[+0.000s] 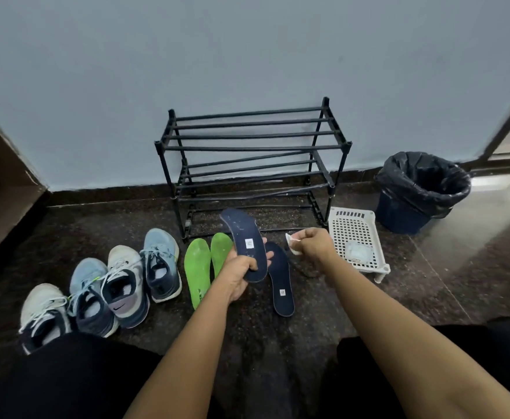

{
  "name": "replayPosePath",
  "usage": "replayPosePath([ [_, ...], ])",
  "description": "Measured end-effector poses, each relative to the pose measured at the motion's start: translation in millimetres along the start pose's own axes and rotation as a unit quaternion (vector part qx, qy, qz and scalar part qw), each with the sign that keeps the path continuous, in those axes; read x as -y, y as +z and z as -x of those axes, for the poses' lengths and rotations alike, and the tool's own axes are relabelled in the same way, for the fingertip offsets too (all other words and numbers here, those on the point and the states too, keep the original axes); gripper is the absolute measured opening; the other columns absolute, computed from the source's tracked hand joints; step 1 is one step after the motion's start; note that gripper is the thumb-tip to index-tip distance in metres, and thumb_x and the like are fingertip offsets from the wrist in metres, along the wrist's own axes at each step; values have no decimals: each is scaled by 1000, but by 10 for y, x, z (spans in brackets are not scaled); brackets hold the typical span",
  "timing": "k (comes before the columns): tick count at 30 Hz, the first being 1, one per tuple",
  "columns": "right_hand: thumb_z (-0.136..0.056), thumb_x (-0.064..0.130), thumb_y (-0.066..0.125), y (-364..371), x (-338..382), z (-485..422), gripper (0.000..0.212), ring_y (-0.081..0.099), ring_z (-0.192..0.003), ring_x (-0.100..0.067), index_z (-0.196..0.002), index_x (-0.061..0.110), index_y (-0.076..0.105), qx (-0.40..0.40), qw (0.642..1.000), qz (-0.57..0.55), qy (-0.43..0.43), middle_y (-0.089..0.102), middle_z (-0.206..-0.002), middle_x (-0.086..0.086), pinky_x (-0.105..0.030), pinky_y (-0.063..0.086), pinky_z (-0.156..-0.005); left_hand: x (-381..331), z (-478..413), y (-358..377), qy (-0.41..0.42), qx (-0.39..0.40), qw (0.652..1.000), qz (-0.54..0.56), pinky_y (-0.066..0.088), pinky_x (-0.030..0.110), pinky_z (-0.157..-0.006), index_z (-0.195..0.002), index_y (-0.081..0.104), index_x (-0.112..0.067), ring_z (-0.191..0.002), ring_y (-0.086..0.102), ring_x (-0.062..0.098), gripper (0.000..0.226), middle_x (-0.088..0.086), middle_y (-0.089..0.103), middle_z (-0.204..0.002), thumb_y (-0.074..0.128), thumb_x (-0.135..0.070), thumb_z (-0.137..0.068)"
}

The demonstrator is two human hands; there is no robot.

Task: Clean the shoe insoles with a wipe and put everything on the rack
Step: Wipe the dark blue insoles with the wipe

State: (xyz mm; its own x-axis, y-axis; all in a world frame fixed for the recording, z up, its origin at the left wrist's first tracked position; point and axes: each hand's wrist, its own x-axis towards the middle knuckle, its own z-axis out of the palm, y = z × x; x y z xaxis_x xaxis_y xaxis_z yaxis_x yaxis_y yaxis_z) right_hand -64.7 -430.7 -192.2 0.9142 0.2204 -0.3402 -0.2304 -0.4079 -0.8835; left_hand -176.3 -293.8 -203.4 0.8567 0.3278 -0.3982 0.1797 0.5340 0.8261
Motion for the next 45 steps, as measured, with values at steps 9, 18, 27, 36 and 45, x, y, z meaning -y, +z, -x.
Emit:
replayPosePath([
  [9, -76, 6, 71, -622, 930, 595, 14, 60, -54, -16, -66, 12, 64, -49, 992, 3, -116, 64, -65, -3, -23, 50, -50, -832, 560, 484, 102, 4, 994, 23, 59, 32, -59, -130, 35, -7, -71, 68, 24, 55, 13, 68, -101, 39, 22, -83],
  [18, -82, -20, 48, -850, 1054, 793, 24, 65, -72, -31, -73, 2, 54, 14, 998, -19, -50, 57, -92, -22, -40, 59, -63, -1276, 893, 772, 158, 51, 986, -10, 57, 36, -64, -137, 35, -18, -72, 69, 29, 46, 16, 68, -103, 56, -13, -96],
  [27, -73, -20, 60, -855, 1252, 865, 22, 59, -69, -19, -92, -10, 65, 59, 996, -67, 14, 66, -91, -12, -29, 51, -68, -1438, 990, 861, 189, 77, 978, 35, 57, 34, -62, -142, 39, -23, -85, 68, 31, 43, 16, 66, -109, 50, -30, -101],
  [36, -71, 5, 76, -765, 1479, 903, 15, 65, -83, -22, -84, 10, 68, -8, 976, -166, -140, 72, -91, -11, -34, 50, -84, -1455, 767, 1009, 134, 64, 986, 72, 58, 33, -76, -136, 54, -13, -85, 69, 20, 62, 9, 70, -96, 33, -59, -99],
  [45, -82, 28, 64, -456, 1533, 1380, 9, 58, -78, -21, -88, 26, 71, -138, 806, 349, -458, 68, -78, 1, -29, 40, -59, -1502, 639, 995, 139, 64, 986, 67, 51, 29, -67, -100, 59, -11, -72, 62, 16, 63, 6, 60, -84, 21, -61, -100],
])
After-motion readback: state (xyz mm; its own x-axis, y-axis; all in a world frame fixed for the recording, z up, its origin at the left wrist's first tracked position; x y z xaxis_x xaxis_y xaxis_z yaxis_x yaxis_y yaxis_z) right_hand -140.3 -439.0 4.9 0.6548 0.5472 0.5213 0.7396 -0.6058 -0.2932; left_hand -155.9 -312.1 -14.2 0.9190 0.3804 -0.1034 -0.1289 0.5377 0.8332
